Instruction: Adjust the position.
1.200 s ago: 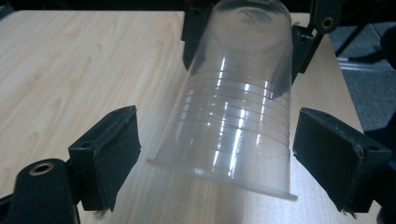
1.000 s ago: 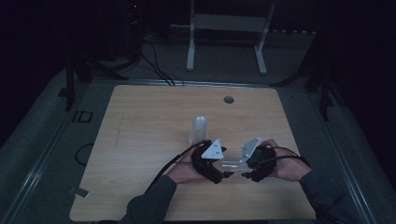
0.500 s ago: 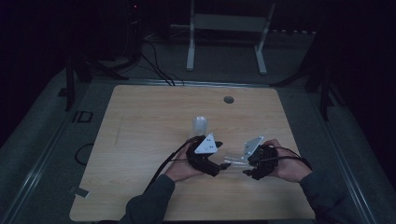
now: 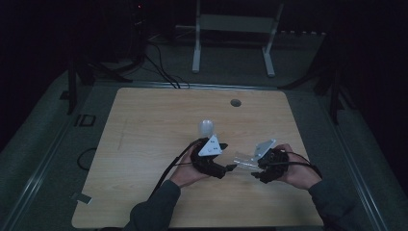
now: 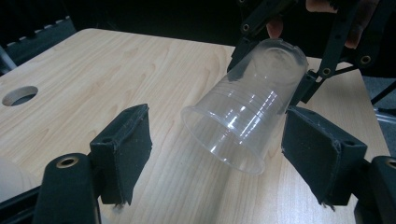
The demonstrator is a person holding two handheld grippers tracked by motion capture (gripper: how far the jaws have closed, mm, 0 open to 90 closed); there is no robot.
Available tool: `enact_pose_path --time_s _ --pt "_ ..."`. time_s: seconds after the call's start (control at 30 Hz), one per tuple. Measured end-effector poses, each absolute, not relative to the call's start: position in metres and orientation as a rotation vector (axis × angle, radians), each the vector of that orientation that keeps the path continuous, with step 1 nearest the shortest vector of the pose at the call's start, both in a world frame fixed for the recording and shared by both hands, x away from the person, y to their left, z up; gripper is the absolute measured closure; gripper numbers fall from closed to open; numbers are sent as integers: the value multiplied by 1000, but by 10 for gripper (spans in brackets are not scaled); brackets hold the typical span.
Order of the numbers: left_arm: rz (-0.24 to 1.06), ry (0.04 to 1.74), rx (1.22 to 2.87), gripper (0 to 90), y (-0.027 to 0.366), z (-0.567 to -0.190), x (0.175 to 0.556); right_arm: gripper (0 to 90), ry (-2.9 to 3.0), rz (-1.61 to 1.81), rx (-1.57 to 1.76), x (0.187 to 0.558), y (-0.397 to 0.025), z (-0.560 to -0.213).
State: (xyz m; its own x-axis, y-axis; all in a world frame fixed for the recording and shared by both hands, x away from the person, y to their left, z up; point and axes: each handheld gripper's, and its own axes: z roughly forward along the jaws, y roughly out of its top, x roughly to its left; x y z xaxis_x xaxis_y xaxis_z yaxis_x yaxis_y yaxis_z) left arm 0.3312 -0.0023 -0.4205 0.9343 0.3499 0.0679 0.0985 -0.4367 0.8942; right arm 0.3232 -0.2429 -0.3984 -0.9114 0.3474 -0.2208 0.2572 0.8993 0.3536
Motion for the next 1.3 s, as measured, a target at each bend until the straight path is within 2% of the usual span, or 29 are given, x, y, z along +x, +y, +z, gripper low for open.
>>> enact_pose_path --time_s 1.3 --pt "295 377 2001 249 -3 -422 333 412 2601 621 711 323 -256 -408"
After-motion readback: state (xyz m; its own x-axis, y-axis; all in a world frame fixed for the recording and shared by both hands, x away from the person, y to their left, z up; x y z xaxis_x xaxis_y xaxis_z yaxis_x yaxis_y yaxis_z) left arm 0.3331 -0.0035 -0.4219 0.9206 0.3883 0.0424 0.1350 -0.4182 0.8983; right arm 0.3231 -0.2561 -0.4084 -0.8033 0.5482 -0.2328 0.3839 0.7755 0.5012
